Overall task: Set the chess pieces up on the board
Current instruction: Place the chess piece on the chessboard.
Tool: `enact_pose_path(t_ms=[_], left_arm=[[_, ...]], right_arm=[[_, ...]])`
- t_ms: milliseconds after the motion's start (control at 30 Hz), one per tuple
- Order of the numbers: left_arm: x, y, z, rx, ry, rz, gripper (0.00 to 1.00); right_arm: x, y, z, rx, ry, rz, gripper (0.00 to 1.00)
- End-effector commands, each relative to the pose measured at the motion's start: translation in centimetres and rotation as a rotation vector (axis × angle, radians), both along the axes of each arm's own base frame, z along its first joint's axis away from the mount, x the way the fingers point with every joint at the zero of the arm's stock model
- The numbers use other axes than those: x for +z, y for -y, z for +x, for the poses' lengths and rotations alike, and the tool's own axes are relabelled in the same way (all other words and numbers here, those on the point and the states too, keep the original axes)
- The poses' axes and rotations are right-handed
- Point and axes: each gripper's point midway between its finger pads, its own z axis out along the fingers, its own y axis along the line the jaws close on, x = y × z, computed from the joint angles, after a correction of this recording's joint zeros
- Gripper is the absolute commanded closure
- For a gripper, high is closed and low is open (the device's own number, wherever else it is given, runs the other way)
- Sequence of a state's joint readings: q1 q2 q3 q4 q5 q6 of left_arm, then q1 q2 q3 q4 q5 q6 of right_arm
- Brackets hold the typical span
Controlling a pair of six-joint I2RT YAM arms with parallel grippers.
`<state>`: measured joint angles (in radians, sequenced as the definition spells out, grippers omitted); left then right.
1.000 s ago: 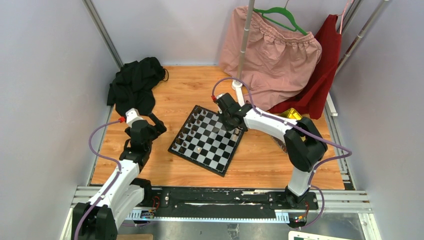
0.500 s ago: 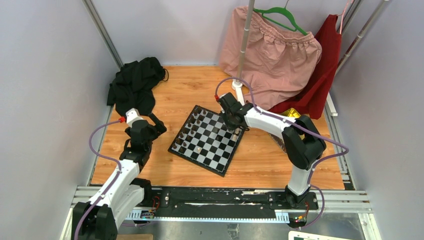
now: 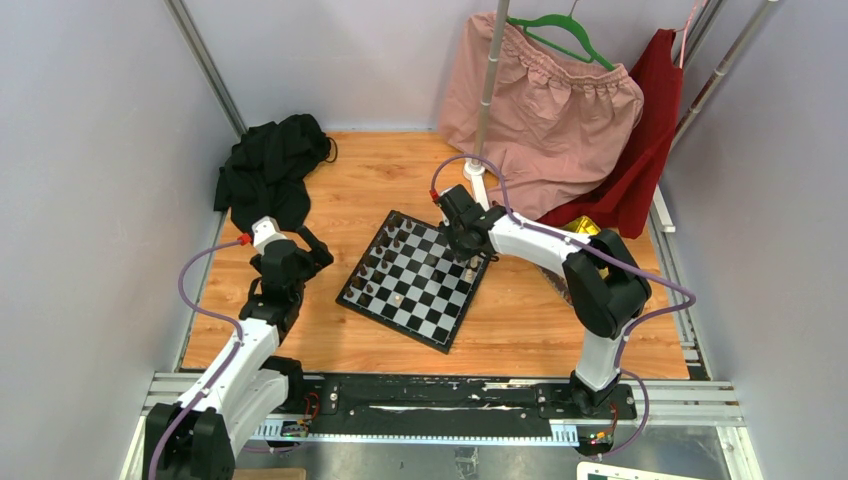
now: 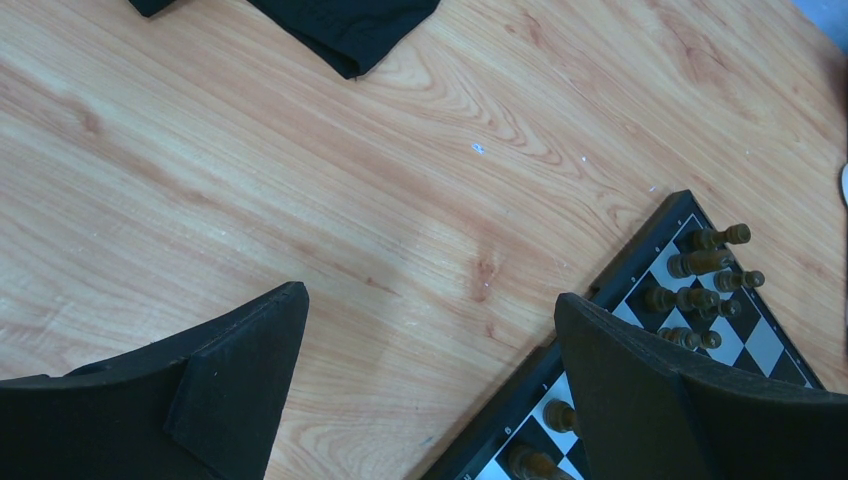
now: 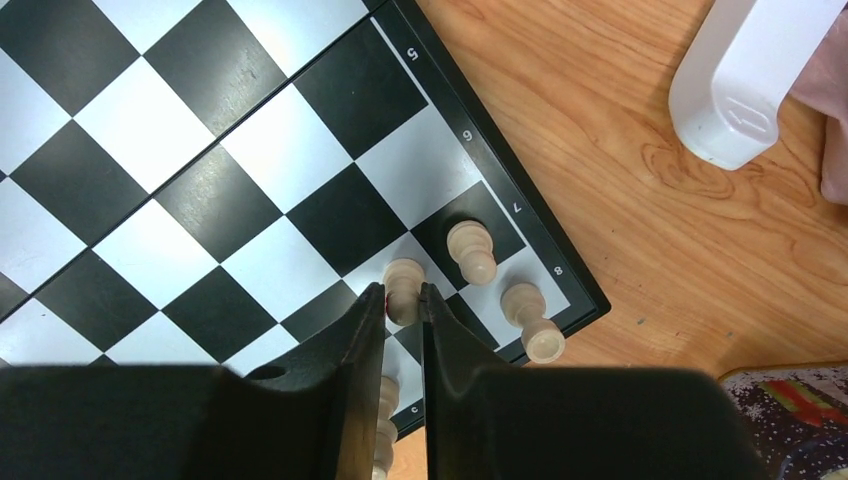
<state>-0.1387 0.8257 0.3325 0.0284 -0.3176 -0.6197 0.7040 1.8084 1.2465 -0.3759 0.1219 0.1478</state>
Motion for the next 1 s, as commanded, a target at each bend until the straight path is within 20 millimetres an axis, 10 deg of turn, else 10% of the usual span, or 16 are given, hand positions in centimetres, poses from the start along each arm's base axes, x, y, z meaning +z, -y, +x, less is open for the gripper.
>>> enact_pose_path(t_ms=[0, 600, 967], left_arm=[[0.3, -0.3, 0.3, 0.006, 0.020, 0.008, 0.00], [0.2, -0.3, 0.2, 0.008, 0.019, 0.006, 0.00], [0.3, -0.4, 0.0, 0.012, 0.020, 0.004, 0.00]], right_arm=[[-0.2, 0.6, -0.2, -0.016, -0.015, 0.004, 0.76], [4.8, -0.9, -0.9, 0.070, 0.128, 0.000, 0.66], [6.6, -9.2, -7.6, 0.463, 0.136, 0.104, 0.63]])
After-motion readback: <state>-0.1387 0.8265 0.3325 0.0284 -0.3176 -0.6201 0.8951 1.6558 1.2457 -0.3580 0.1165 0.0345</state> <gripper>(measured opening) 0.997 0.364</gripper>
